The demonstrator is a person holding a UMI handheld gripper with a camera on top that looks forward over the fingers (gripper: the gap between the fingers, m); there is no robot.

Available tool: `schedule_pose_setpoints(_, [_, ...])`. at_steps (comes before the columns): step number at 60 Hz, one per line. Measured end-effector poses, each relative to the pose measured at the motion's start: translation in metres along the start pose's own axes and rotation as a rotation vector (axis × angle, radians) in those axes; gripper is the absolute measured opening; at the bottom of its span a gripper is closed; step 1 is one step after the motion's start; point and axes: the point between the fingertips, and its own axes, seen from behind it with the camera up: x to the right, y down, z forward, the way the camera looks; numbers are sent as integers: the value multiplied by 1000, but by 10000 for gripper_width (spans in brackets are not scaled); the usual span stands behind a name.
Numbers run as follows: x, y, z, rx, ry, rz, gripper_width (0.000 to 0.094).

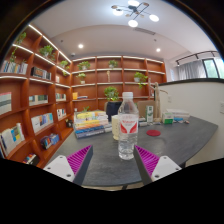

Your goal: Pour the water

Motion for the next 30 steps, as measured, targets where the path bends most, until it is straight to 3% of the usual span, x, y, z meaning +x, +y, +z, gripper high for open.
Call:
schedule_pose_setpoints(7, [20, -7, 7, 16, 43, -10, 861])
schedule_pose_setpoints(30, [57, -24, 110, 11, -54, -75, 854])
